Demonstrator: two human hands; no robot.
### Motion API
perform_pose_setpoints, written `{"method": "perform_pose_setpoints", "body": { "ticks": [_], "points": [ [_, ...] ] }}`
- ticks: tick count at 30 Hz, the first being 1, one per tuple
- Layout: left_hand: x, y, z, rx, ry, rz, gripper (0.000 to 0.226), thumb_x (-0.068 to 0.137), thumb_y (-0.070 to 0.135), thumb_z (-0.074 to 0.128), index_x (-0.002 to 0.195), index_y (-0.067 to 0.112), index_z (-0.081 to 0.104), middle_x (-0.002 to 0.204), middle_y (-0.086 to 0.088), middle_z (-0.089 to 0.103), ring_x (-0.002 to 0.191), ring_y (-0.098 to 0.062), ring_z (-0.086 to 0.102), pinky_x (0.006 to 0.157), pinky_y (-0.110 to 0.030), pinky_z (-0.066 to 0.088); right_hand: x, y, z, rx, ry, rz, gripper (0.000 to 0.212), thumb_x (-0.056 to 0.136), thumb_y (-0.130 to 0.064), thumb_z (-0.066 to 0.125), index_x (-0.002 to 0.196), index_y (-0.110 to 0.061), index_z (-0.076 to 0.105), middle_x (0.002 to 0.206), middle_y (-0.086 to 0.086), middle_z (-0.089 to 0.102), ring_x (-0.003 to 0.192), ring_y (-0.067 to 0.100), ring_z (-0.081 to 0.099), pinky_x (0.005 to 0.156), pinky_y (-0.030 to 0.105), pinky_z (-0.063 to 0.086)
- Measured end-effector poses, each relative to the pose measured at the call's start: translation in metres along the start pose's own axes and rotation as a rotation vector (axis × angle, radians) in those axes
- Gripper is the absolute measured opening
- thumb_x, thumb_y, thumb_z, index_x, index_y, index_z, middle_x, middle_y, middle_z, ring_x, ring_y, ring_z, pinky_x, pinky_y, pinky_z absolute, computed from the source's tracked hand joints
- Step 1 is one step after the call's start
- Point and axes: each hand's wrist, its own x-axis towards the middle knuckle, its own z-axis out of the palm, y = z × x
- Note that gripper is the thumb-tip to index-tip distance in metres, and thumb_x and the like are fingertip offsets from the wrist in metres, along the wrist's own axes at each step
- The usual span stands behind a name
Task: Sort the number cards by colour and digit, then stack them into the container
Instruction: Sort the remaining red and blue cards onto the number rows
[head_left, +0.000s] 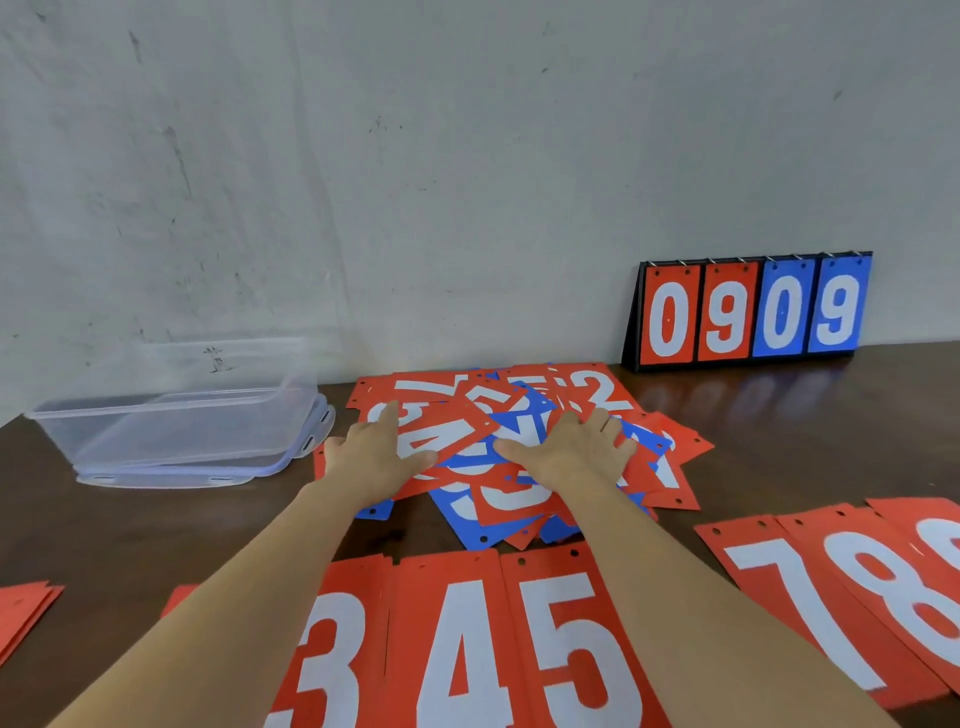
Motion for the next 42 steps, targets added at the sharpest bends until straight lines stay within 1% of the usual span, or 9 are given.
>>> {"method": "perform_pose_setpoints", "body": {
  "ticks": [7, 11, 14, 17, 22, 26, 32, 37, 42],
  "points": [
    [-0.009, 0.004, -0.010, 0.039, 0.139, -0.016, 0.082, 0.089, 0.059, 0.055, 0.152, 0.020, 0.020, 0.152, -0.005, 0.037, 0.139, -0.026, 0.034, 0.111, -0.048, 0.027, 0.008, 0.017, -0.008, 0.080, 0.009, -0.001, 0.081, 0.085, -0.069, 0.051, 0.145, -0.018, 0.032, 0.152, 0.014, 0.024, 0.141, 0.033, 0.020, 0.113, 0.049, 0.018],
    [-0.011, 0.000, -0.007, 0.004, 0.213, -0.041, 0.072, 0.090, 0.051, 0.058, 0.148, 0.018, 0.031, 0.146, -0.008, 0.041, 0.135, -0.027, 0.037, 0.109, -0.046, 0.029, 0.011, 0.038, -0.011, 0.093, 0.066, 0.013, 0.061, 0.096, -0.043, 0.051, 0.147, -0.016, 0.029, 0.149, 0.014, 0.029, 0.138, 0.031, 0.025, 0.112, 0.046, 0.022],
    [-0.012, 0.003, -0.008, -0.113, 0.221, -0.045, 0.060, 0.095, 0.037, 0.057, 0.147, 0.017, 0.036, 0.147, -0.009, 0.043, 0.134, -0.028, 0.041, 0.109, -0.045, 0.030, 0.014, 0.043, -0.015, 0.148, 0.124, -0.129, 0.059, 0.094, -0.028, 0.056, 0.147, -0.019, 0.029, 0.151, 0.009, 0.030, 0.139, 0.028, 0.025, 0.111, 0.044, 0.023],
    [-0.014, 0.006, -0.012, -0.365, 0.241, -0.074, 0.047, 0.097, 0.023, 0.055, 0.142, 0.014, 0.043, 0.141, -0.009, 0.051, 0.120, -0.028, 0.054, 0.093, -0.036, 0.045, 0.019, 0.041, -0.017, 0.135, 0.044, -0.299, 0.069, 0.092, -0.041, 0.058, 0.150, -0.022, 0.024, 0.155, 0.002, 0.028, 0.144, 0.024, 0.018, 0.114, 0.044, 0.015],
    [-0.014, 0.007, -0.017, -0.645, 0.276, -0.139, 0.037, 0.097, 0.018, 0.054, 0.134, 0.010, 0.050, 0.120, -0.005, 0.062, 0.081, -0.016, 0.059, 0.061, -0.024, 0.048, 0.037, 0.042, -0.016, -0.021, -0.009, -0.279, 0.080, 0.088, -0.061, 0.053, 0.150, -0.020, 0.025, 0.151, 0.005, 0.035, 0.140, 0.026, 0.028, 0.114, 0.046, 0.017],
    [-0.016, 0.006, -0.022, -0.845, 0.262, -0.187, 0.030, 0.096, 0.019, 0.058, 0.125, 0.009, 0.057, 0.119, -0.007, 0.066, 0.093, -0.023, 0.066, 0.076, -0.033, 0.055, 0.040, 0.040, -0.016, -0.110, 0.088, -0.239, 0.084, 0.082, -0.069, 0.055, 0.145, -0.019, 0.032, 0.144, 0.009, 0.039, 0.132, 0.029, 0.034, 0.109, 0.045, 0.027],
    [-0.026, 0.011, -0.037, -0.963, 0.243, -0.206, 0.020, 0.096, 0.019, 0.059, 0.113, 0.009, 0.062, 0.105, -0.006, 0.069, 0.084, -0.020, 0.066, 0.072, -0.029, 0.054, 0.032, 0.046, -0.027, -0.053, 0.325, -0.224, 0.030, 0.096, -0.029, 0.054, 0.124, -0.021, 0.056, 0.118, 0.003, 0.057, 0.111, 0.021, 0.048, 0.095, 0.036, 0.032],
    [-0.039, 0.015, -0.049, -1.027, 0.233, -0.235, 0.021, 0.096, 0.018, 0.060, 0.115, 0.009, 0.064, 0.106, -0.007, 0.070, 0.092, -0.026, 0.068, 0.086, -0.040, 0.056, 0.023, 0.049, -0.054, 0.368, 0.294, -0.147, 0.012, 0.094, -0.018, 0.056, 0.102, -0.015, 0.065, 0.106, 0.004, 0.067, 0.099, 0.025, 0.059, 0.092, 0.039, 0.041],
    [-0.053, 0.025, -0.058, -1.115, 0.250, -0.231, 0.018, 0.088, 0.001, 0.061, 0.083, 0.017, 0.067, 0.099, -0.016, 0.071, 0.096, -0.036, 0.068, 0.088, -0.051, 0.055, -0.015, 0.032, -0.086, 1.202, -0.127, -0.164, 0.009, 0.089, -0.007, 0.066, 0.081, -0.010, 0.063, 0.089, 0.011, 0.069, 0.074, 0.020, 0.066, 0.065, 0.032, 0.055]
  ]
}}
